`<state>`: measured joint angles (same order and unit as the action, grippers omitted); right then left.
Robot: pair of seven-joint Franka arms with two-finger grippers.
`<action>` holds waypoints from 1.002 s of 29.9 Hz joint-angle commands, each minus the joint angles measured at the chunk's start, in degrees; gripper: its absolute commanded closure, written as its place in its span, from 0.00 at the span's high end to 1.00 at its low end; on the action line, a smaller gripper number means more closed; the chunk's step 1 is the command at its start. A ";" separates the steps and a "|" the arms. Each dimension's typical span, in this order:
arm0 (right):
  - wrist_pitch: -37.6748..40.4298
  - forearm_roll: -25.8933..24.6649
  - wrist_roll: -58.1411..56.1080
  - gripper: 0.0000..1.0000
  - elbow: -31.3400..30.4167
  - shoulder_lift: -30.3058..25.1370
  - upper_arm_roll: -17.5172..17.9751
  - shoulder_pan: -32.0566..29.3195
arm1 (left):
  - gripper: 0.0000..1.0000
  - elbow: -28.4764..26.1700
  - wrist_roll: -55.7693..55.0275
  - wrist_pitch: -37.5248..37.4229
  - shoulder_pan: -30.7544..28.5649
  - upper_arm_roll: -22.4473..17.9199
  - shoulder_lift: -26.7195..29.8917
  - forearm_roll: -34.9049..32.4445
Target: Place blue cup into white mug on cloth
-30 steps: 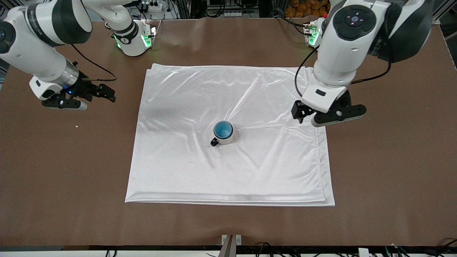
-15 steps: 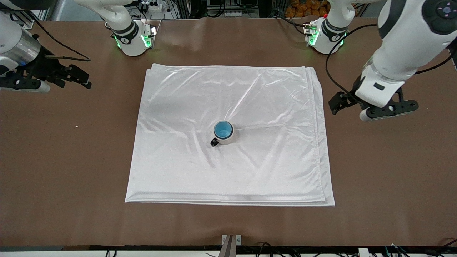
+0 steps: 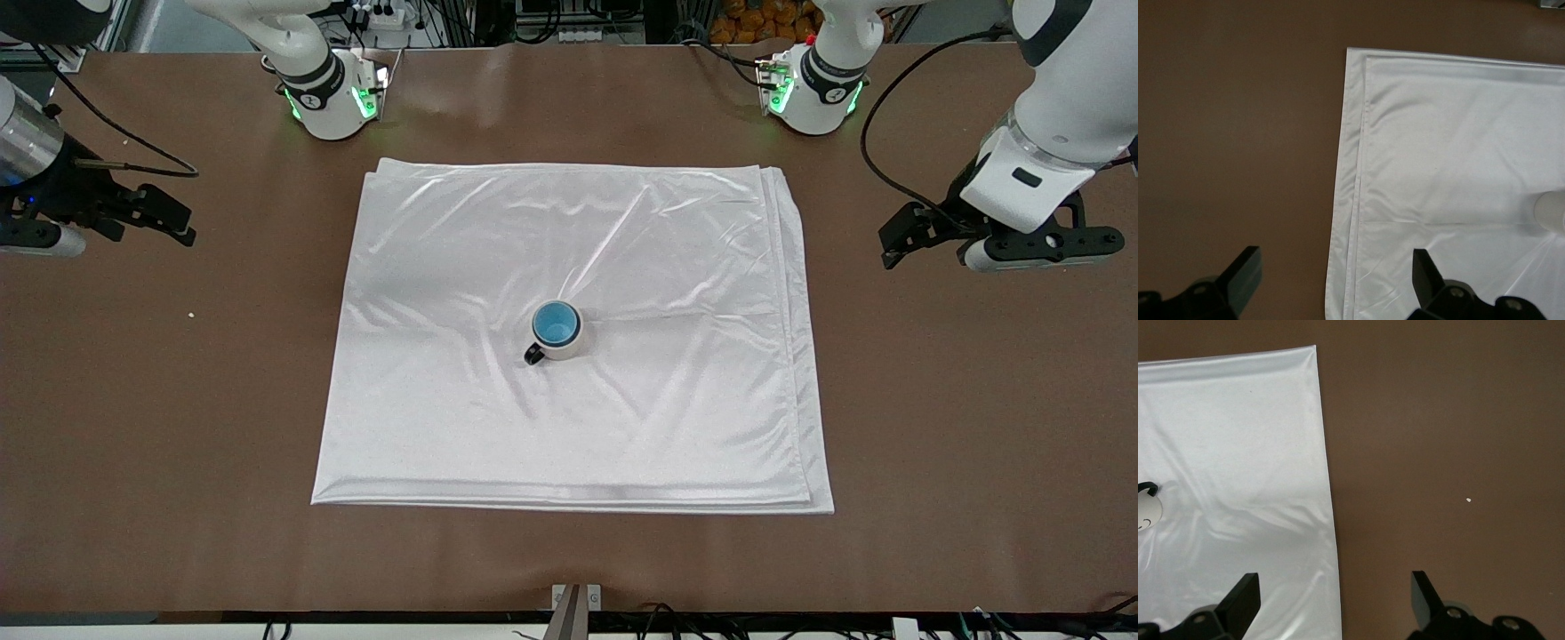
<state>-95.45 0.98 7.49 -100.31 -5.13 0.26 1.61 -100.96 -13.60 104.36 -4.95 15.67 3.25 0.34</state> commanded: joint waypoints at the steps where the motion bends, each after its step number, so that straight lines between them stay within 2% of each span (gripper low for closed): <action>1: 2.90 -0.89 -0.72 1.00 6.26 4.16 0.89 -0.99 | 1.00 -1.00 3.49 -0.48 -1.55 -0.03 1.76 0.98; 13: 3.60 -0.89 -0.81 1.00 10.57 5.66 0.89 -1.17 | 1.00 2.25 3.31 -1.44 -2.78 -0.03 0.79 -0.07; 19: 4.48 -0.54 -1.07 1.00 11.63 5.83 1.33 -3.45 | 1.00 4.62 3.31 -3.64 -2.96 -0.03 -0.26 -0.16; 24: 5.10 -0.63 -5.63 1.00 12.77 5.92 1.24 -4.59 | 1.00 4.80 3.31 -3.73 -3.31 -0.38 -0.53 -0.07; 30: 5.10 -0.37 -5.46 1.00 12.77 5.83 1.33 -4.68 | 1.00 4.98 3.31 -5.13 -3.40 -0.38 -0.62 0.28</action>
<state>-91.48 0.94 2.80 -89.56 -0.45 0.38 -1.98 -97.61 -11.38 101.62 -7.84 15.12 3.35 0.33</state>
